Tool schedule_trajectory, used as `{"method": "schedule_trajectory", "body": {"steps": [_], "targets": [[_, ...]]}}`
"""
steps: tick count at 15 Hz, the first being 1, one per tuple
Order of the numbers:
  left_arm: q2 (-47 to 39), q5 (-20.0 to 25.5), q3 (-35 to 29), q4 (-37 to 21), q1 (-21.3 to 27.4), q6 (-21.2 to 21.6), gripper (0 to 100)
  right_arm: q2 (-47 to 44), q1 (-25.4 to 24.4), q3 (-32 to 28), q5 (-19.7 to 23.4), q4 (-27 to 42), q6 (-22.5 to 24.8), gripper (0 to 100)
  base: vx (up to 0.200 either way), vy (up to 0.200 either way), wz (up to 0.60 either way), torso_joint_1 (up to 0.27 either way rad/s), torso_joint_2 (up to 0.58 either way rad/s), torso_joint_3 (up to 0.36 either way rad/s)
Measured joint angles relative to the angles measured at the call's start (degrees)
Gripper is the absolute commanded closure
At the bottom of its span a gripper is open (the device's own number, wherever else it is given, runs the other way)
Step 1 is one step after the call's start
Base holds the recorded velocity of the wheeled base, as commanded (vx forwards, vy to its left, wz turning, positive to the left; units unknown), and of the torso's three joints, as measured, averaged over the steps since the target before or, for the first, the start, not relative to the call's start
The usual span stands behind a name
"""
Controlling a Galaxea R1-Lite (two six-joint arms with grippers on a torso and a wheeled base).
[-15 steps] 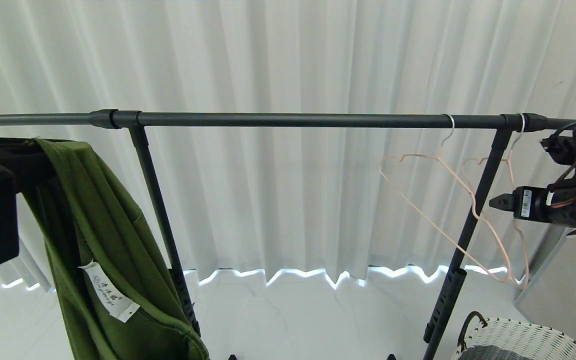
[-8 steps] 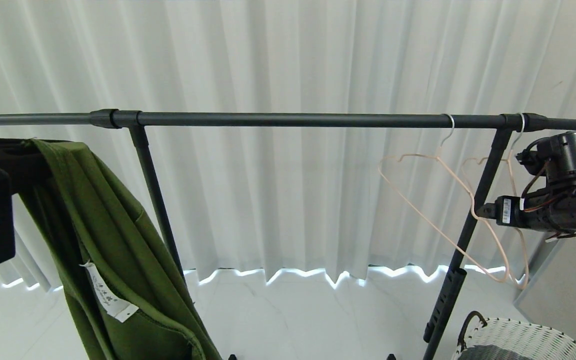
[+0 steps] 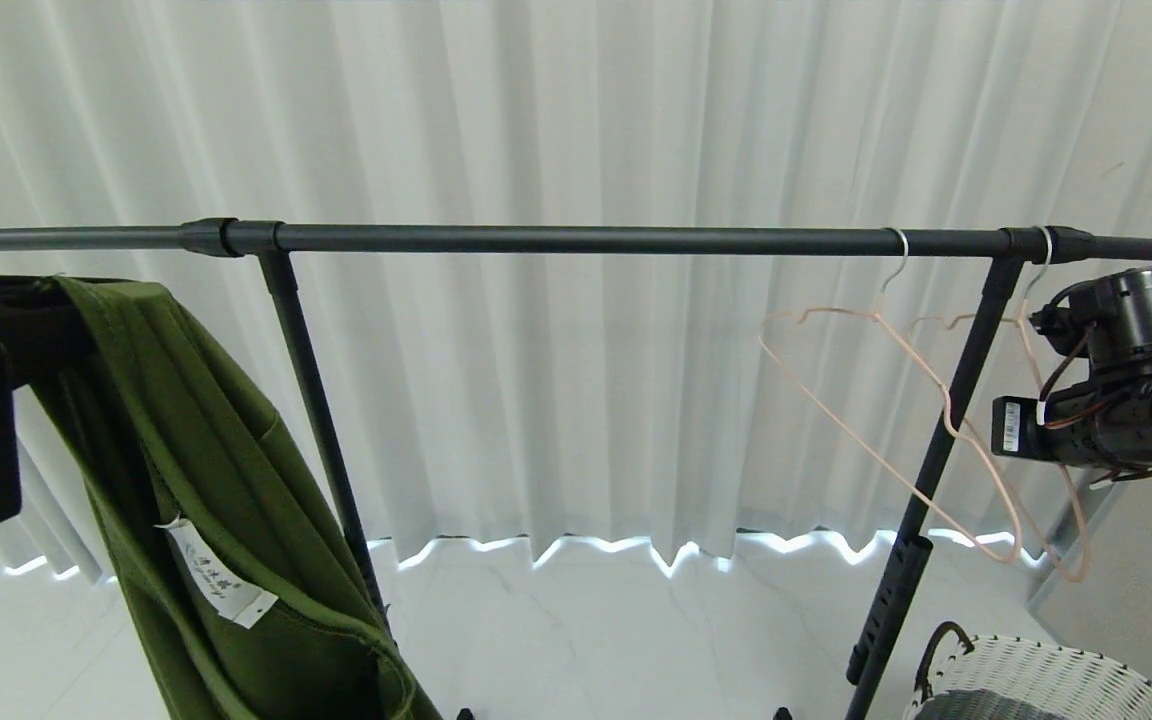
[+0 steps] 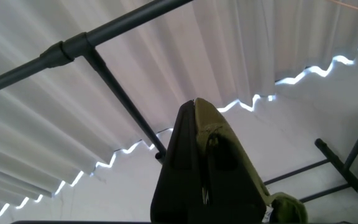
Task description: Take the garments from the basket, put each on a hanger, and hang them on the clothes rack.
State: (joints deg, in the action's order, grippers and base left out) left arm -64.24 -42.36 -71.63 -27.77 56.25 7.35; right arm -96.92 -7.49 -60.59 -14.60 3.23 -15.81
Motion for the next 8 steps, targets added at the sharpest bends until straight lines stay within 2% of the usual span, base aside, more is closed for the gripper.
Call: {"method": "schedule_trajectory", "body": {"steps": [5,8], "targets": [[0.38,0.02,0.07,0.00,0.06,0.33,100,4.08,-0.95,1.00,-0.15,-0.22,-0.48,100,0.000,0.000,0.00,0.000,0.00,0.000],[1.29,0.02,0.96,-0.01,0.11,2.69,100,8.00,-1.30,2.29,-0.20,-0.04,-0.44,100,0.000,0.000,0.00,0.000,0.00,0.000]]}}
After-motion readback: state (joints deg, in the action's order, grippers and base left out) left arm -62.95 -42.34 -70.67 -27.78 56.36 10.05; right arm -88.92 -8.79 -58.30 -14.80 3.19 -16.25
